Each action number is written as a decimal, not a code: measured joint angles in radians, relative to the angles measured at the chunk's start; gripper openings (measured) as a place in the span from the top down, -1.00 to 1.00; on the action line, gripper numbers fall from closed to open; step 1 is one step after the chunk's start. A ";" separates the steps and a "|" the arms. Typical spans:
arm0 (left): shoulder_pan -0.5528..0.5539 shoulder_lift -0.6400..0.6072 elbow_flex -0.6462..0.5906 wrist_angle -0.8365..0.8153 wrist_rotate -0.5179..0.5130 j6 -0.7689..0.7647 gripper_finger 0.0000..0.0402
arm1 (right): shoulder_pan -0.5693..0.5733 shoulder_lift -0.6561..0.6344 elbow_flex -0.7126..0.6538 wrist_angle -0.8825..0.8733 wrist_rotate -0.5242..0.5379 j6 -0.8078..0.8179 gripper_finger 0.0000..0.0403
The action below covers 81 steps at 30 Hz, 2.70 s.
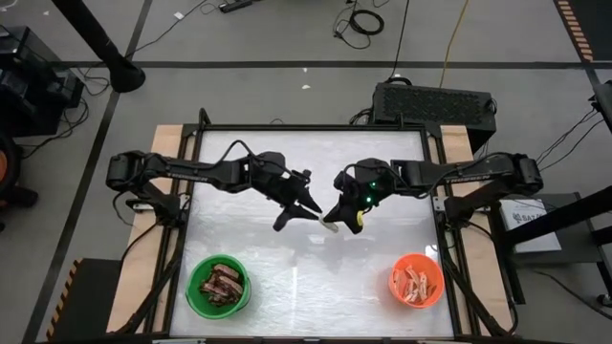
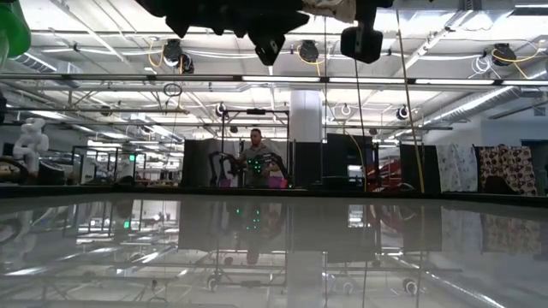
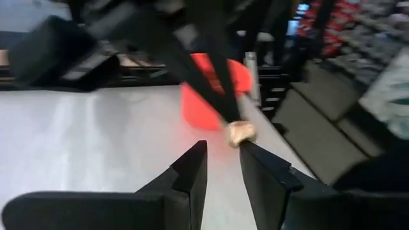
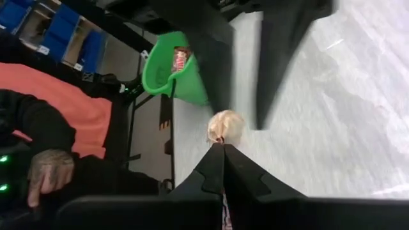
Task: Sort candy by brand, put in halloween buckets
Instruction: Put the white candy into the orange bucket
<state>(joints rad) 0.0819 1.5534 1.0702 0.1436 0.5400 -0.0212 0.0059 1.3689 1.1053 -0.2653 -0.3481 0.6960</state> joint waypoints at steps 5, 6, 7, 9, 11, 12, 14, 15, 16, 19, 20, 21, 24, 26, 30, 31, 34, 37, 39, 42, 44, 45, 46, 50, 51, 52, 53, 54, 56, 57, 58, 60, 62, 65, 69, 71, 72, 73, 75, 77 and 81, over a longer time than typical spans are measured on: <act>0.031 -0.001 0.000 -0.019 0.161 -0.040 0.49 | -0.001 0.000 0.000 -0.005 0.018 -0.013 1.00; 0.035 -0.001 0.000 -0.018 0.179 -0.050 0.49 | -0.001 0.000 0.000 -0.003 0.021 -0.021 1.00; 0.038 -0.001 0.000 -0.018 0.186 -0.052 0.49 | -0.001 0.000 0.000 -0.002 0.026 -0.029 1.00; 0.036 -0.001 0.000 -0.020 0.180 -0.053 0.49 | -0.003 0.000 0.000 -0.002 0.033 -0.047 1.00; 0.036 -0.001 0.000 -0.019 0.157 -0.070 0.49 | -0.006 0.000 0.000 0.001 0.035 -0.055 1.00; 0.036 -0.001 0.000 -0.019 0.143 -0.075 0.49 | -0.009 0.000 0.000 0.001 0.036 -0.058 1.00; 0.037 -0.001 0.000 -0.021 0.119 -0.077 0.49 | -0.012 0.000 0.000 0.001 0.038 -0.060 1.00; 0.036 -0.001 0.000 -0.021 0.114 -0.077 0.49 | -0.014 0.000 0.000 0.001 0.039 -0.060 1.00; 0.036 -0.001 0.000 -0.019 0.113 -0.077 0.49 | -0.015 0.000 0.000 0.001 0.039 -0.062 1.00; 0.035 -0.001 0.000 -0.018 0.112 -0.077 0.49 | -0.018 0.000 0.000 0.001 0.037 -0.067 1.00; 0.036 -0.001 0.000 -0.018 0.110 -0.077 0.49 | -0.018 0.000 0.000 0.001 0.038 -0.070 1.00; 0.036 -0.001 0.000 -0.018 0.107 -0.078 0.50 | -0.018 0.000 0.000 0.001 0.039 -0.074 1.00; 0.036 -0.001 0.000 -0.019 0.099 -0.079 0.57 | -0.018 0.000 0.000 0.001 0.039 -0.085 1.00; 0.037 -0.001 0.000 -0.021 0.084 -0.094 0.67 | -0.018 0.000 0.000 0.001 0.039 -0.091 1.00; 0.037 -0.001 0.000 -0.023 0.081 -0.088 0.94 | -0.018 0.000 0.000 0.001 0.037 -0.091 1.00; 0.037 -0.001 0.000 -0.022 0.080 -0.086 0.96 | -0.018 0.000 0.000 0.001 0.036 -0.091 1.00; 0.038 -0.001 0.000 -0.022 0.067 -0.085 0.97 | -0.018 0.000 0.000 0.001 0.036 -0.094 1.00; 0.042 -0.001 0.000 -0.022 0.056 -0.086 0.98 | -0.018 0.000 0.000 0.001 0.038 -0.106 1.00; 0.043 -0.001 0.000 -0.022 0.048 -0.082 0.98 | -0.018 0.000 0.000 0.001 0.039 -0.100 1.00; 0.042 -0.001 0.000 -0.022 0.035 -0.079 0.98 | -0.018 0.000 0.000 -0.007 0.040 -0.091 0.97; 0.042 -0.001 0.000 -0.022 0.027 -0.092 0.99 | -0.018 0.000 0.000 -0.030 0.041 -0.101 0.94; 0.043 -0.001 0.001 -0.022 0.024 -0.098 0.99 | -0.018 0.000 0.000 -0.044 0.043 -0.106 0.91; 0.043 -0.001 0.000 -0.022 0.019 -0.102 0.99 | -0.019 0.000 0.000 -0.057 0.044 -0.107 0.89; 0.042 -0.001 0.001 -0.022 -0.018 -0.102 0.99 | -0.019 -0.002 0.000 -0.123 0.042 -0.108 0.74; 0.042 -0.001 0.000 -0.019 -0.030 -0.102 0.99 | -0.019 -0.005 0.000 -0.150 0.042 -0.109 0.70; 0.042 -0.001 0.001 -0.014 -0.043 -0.103 0.99 | -0.019 -0.011 0.000 -0.180 0.041 -0.113 0.65; 0.042 -0.001 0.001 -0.013 -0.053 -0.104 0.99 | -0.019 -0.019 0.000 -0.207 0.040 -0.119 0.60; 0.042 -0.001 0.001 -0.011 -0.067 -0.105 0.99 | -0.019 -0.027 0.000 -0.240 0.034 -0.131 0.55; 0.035 0.012 0.002 0.017 -0.082 -0.129 0.99 | -0.016 -0.050 0.000 -0.317 0.026 -0.148 0.45; 0.032 0.018 0.003 0.028 -0.086 -0.156 0.99 | -0.012 -0.065 0.000 -0.362 0.027 -0.149 0.41; 0.026 0.029 0.003 0.041 -0.086 -0.190 0.99 | -0.007 -0.082 0.000 -0.398 0.030 -0.147 0.38; 0.009 0.063 0.003 0.118 -0.086 -0.265 0.99 | 0.011 -0.125 0.000 -0.451 0.052 -0.142 0.33; -0.016 0.107 0.003 0.195 -0.087 -0.356 0.99 | 0.043 -0.169 0.000 -0.497 0.088 -0.138 0.30; -0.071 0.189 0.018 0.313 -0.145 -0.483 0.99 | 0.103 -0.247 0.000 -0.546 0.152 -0.138 0.30; -0.163 0.313 0.110 0.419 -0.278 -0.560 0.99 | 0.200 -0.351 0.000 -0.609 0.235 -0.099 0.32; -0.202 0.387 0.189 0.431 -0.329 -0.575 0.99 | 0.256 -0.399 0.000 -0.637 0.279 -0.061 0.33; -0.219 0.426 0.243 0.432 -0.353 -0.576 0.99 | 0.285 -0.422 0.000 -0.651 0.304 -0.040 0.33; -0.233 0.463 0.298 0.431 -0.375 -0.576 0.99 | 0.317 -0.441 0.000 -0.667 0.331 -0.015 0.33; -0.254 0.543 0.431 0.431 -0.401 -0.576 0.99 | 0.383 -0.475 0.000 -0.684 0.390 0.027 0.33; -0.266 0.624 0.572 0.416 -0.406 -0.575 0.99 | 0.447 -0.498 0.000 -0.696 0.446 0.065 0.33; -0.274 0.786 0.850 0.254 -0.379 -0.575 0.99 | 0.561 -0.518 0.000 -0.700 0.537 0.122 0.33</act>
<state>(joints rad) -0.1921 2.3398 1.9207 0.3979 0.1611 -0.5962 0.5665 0.8509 1.1053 -0.9653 0.1893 0.8181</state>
